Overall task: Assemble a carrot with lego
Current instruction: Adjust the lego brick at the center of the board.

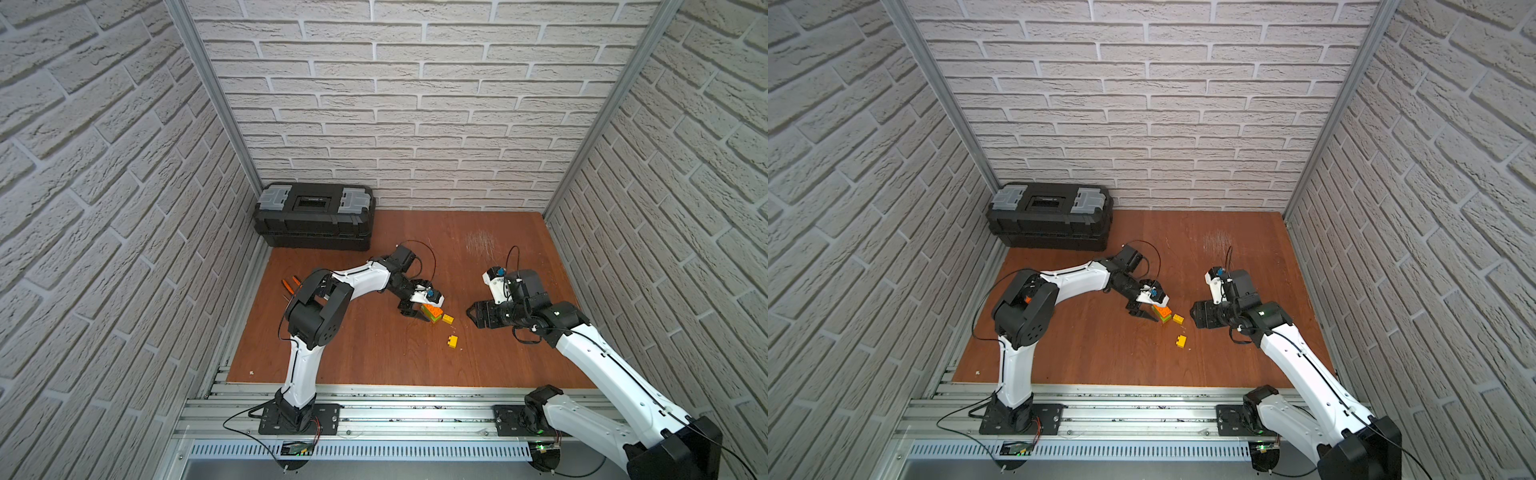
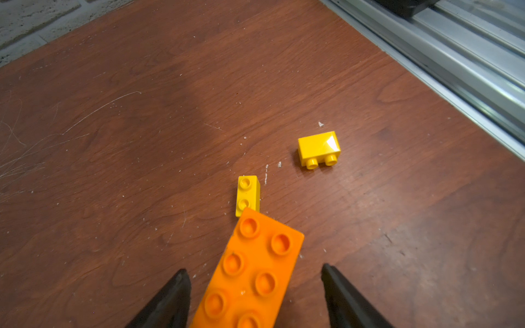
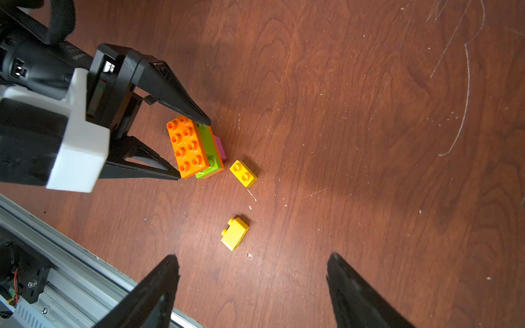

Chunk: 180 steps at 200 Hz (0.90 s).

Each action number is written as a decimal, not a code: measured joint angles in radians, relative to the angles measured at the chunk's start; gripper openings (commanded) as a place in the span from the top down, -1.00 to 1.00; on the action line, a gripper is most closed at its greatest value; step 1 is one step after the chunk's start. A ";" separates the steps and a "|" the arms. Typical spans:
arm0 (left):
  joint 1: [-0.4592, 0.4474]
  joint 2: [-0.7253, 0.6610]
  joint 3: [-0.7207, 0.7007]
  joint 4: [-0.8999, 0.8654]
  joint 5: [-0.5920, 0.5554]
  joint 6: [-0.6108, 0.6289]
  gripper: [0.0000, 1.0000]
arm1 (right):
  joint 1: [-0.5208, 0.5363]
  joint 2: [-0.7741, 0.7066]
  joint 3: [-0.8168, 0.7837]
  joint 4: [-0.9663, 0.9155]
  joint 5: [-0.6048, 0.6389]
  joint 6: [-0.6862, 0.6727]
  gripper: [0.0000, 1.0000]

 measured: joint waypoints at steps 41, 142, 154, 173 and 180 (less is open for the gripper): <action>0.000 0.000 0.000 -0.007 0.000 0.003 -0.22 | 0.000 0.004 -0.001 0.000 -0.009 0.000 -0.64; -0.012 -0.004 -0.106 0.055 -0.009 -0.045 -0.09 | 0.000 0.003 -0.012 0.000 -0.013 0.019 -0.62; -0.014 -0.012 -0.137 0.090 -0.011 -0.070 -0.09 | 0.000 0.003 -0.016 0.001 -0.017 0.023 -0.62; -0.018 -0.027 -0.187 0.158 -0.015 -0.116 -0.10 | 0.000 0.006 -0.026 0.000 -0.020 0.026 -0.62; -0.018 -0.032 -0.203 0.184 -0.016 -0.134 -0.12 | 0.000 0.008 -0.027 0.000 -0.022 0.027 -0.62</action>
